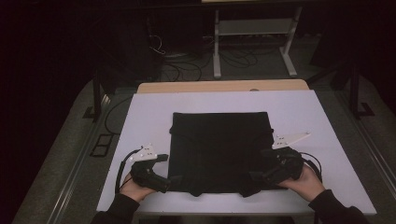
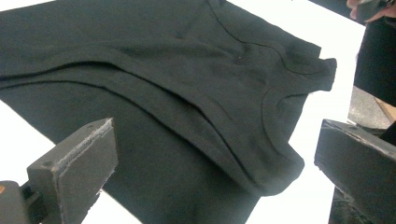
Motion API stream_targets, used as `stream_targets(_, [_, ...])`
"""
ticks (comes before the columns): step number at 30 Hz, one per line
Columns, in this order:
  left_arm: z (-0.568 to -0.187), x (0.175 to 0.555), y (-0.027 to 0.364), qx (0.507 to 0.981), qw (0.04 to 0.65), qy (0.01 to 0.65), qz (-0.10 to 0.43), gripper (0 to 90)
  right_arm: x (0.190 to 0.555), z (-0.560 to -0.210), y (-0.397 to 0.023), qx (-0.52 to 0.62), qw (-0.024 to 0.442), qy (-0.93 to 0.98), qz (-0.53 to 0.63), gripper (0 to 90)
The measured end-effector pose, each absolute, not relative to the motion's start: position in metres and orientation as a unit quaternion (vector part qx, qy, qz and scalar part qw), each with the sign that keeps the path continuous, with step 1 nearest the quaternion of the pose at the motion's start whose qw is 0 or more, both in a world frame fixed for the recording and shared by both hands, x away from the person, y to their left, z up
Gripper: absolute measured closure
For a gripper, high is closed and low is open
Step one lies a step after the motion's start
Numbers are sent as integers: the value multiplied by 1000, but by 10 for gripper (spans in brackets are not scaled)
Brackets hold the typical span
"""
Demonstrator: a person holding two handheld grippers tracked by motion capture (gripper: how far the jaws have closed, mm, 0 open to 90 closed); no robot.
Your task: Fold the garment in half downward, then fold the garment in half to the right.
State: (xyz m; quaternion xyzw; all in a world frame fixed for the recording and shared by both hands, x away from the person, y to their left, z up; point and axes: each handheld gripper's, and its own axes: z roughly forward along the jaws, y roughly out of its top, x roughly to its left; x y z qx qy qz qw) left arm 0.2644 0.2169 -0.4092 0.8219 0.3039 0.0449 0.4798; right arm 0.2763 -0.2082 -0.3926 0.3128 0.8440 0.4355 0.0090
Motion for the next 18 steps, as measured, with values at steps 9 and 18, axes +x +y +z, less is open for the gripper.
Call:
stream_targets(9, [-408, 264, 227, 808, 491, 317, 68, 0, 287, -384, -206, 314, 30, 842, 438, 0])
stream_targets(18, [-407, 263, 235, 802, 493, 326, 90, 0, 298, -380, -200, 311, 35, 845, 434, 0])
